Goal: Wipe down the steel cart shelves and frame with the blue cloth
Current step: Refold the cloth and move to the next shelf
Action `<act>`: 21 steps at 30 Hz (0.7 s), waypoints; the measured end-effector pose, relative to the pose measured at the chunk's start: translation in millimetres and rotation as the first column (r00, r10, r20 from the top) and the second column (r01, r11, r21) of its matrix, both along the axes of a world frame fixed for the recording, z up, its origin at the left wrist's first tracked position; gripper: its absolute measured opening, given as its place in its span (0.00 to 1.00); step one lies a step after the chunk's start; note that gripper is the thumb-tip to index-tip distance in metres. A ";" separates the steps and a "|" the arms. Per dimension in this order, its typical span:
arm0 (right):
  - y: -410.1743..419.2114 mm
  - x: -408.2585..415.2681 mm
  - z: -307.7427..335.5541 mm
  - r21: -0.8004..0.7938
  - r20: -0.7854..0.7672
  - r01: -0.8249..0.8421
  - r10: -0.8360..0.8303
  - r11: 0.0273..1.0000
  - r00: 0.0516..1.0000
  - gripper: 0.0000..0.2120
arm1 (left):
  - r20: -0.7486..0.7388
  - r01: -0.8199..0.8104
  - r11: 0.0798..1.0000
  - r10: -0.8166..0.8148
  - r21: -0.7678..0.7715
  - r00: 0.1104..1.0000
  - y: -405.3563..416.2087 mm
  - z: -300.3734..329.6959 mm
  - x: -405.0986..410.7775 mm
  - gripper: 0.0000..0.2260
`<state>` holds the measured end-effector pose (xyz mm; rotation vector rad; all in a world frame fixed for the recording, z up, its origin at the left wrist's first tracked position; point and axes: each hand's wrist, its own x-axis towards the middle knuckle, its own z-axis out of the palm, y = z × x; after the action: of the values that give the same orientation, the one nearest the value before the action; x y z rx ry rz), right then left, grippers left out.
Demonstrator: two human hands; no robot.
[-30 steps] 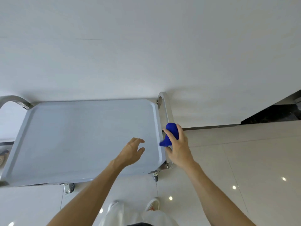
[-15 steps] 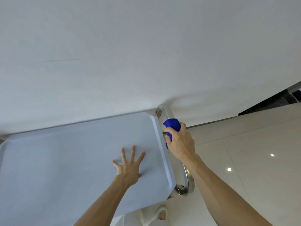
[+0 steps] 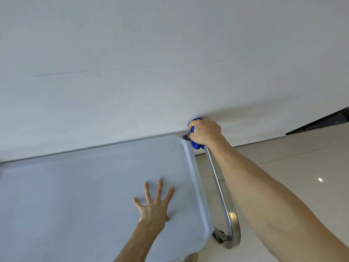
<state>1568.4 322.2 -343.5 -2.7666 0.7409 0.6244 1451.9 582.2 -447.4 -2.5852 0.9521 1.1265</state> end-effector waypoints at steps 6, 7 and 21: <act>21.1 -44.9 1.4 -0.010 0.251 0.014 -0.011 1.000 0.968 0.24 | -0.019 -0.021 1.000 0.022 0.006 1.000 1.2 3.7 1.8 0.44; 28.6 -61.1 3.2 -0.051 0.303 0.009 0.007 0.999 0.953 0.28 | -0.021 -0.024 1.000 0.024 0.006 0.999 1.0 4.6 2.5 0.44; 109.8 -290.2 -9.4 -0.052 0.489 0.192 -0.142 0.980 0.861 0.44 | -0.089 -0.106 0.993 0.101 -0.051 0.991 0.2 22.7 3.4 0.44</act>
<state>1278.2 432.0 -352.9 -2.7238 0.8917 -0.1487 1455.3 582.4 -424.7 -2.6778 0.8885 1.2650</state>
